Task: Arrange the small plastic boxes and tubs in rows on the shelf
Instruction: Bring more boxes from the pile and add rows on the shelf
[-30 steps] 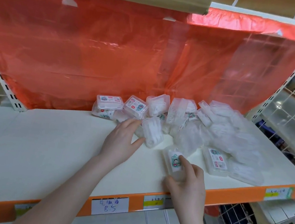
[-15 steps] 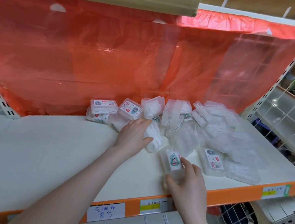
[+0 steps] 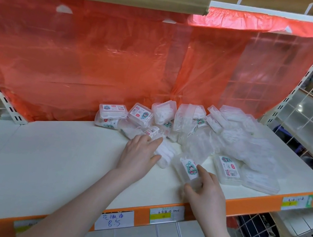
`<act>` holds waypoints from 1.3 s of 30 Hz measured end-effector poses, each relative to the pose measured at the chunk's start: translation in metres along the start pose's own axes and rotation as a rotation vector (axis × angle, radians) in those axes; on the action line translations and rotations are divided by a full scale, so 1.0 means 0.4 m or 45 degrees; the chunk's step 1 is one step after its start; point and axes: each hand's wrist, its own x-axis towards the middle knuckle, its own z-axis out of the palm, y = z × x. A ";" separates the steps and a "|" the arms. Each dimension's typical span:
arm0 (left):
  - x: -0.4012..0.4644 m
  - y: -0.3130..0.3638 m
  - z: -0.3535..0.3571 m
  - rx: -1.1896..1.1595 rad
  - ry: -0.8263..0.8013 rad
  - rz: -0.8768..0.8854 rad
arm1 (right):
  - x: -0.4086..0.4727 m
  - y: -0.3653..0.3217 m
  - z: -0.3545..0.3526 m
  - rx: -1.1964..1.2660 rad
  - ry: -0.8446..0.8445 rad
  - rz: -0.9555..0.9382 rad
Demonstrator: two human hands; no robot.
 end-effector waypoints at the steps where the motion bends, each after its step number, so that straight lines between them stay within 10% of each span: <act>1: -0.017 0.000 0.001 0.017 -0.007 -0.001 | 0.002 0.002 -0.002 -0.004 -0.002 -0.002; 39: -0.109 -0.059 -0.086 0.047 -0.409 -0.141 | 0.153 -0.099 -0.008 -0.222 -0.517 -0.120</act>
